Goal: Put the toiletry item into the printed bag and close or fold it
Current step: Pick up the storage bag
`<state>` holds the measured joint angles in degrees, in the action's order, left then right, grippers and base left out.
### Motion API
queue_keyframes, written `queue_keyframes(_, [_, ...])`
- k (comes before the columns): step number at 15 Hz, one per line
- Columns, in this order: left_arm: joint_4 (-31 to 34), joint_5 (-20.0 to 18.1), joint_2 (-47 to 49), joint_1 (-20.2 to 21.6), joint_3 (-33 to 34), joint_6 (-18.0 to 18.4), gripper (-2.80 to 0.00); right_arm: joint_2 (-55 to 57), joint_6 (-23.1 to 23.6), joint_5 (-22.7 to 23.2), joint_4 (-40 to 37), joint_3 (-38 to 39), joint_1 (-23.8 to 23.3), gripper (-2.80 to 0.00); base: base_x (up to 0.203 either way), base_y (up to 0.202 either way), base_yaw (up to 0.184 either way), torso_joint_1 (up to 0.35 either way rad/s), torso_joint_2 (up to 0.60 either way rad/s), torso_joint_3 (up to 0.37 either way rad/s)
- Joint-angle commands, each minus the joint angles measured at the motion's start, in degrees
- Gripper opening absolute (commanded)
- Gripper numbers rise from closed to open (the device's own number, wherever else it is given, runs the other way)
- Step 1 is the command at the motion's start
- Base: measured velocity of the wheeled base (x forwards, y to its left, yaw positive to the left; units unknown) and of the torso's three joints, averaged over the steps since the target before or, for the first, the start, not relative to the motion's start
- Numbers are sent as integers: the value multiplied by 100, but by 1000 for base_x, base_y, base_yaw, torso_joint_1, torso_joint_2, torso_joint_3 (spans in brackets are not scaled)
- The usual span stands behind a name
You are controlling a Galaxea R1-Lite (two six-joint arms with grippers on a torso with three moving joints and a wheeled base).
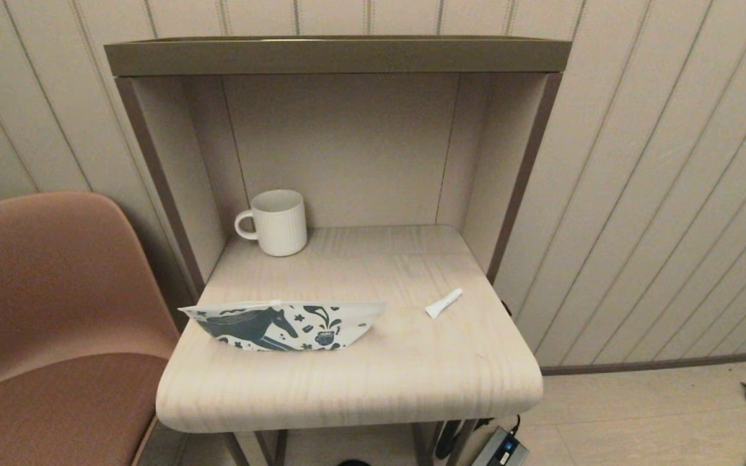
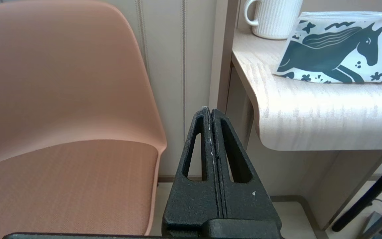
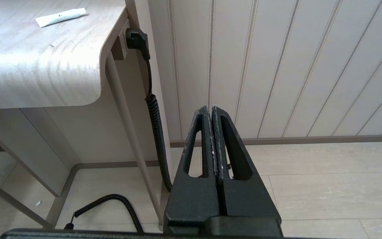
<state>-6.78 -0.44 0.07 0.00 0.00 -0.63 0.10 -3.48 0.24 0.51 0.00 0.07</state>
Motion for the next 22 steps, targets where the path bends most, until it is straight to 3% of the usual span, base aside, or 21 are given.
queue_keyframes(1, [-8,0,1,0,0,2,-280,17,-3,2,2,0,1,-280,0,0,0,0,0,0])
queue_keyframes(5, [-28,2,-7,8,0,31,-280,16,-3,2,2,0,1,-280,0,0,0,0,0,0])
queue_keyframes(10, [2,-10,24,9,-38,480,-280,9,4,2,2,0,1,-280,0,0,0,0,0,0])
queue_keyframes(12, [41,-82,416,4,-751,452,-280,17,6,2,2,0,1,-280,0,0,0,0,0,0])
queue_keyframes(14, [122,-261,1209,-43,-2214,159,-280,17,32,11,10,0,1,-280,0,0,0,0,0,0])
queue_keyframes(16, [280,-671,2294,-246,-3287,-239,-280,-1,32,11,19,0,1,-280,0,0,0,0,0,0])
queue_keyframes(18, [448,-1465,3229,-934,-3843,-763,-280,-1,32,11,19,0,1,-280,0,0,0,0,0,0])
queue_keyframes(20, [510,-2332,3981,-1453,-3997,-1063,-280,-1,32,2,19,0,1,-280,0,0,0,0,0,0])
queue_keyframes(22, [341,-3133,4521,-1598,-3886,-1168,-280,-1,32,11,19,0,1,-280,0,0,0,0,0,0])
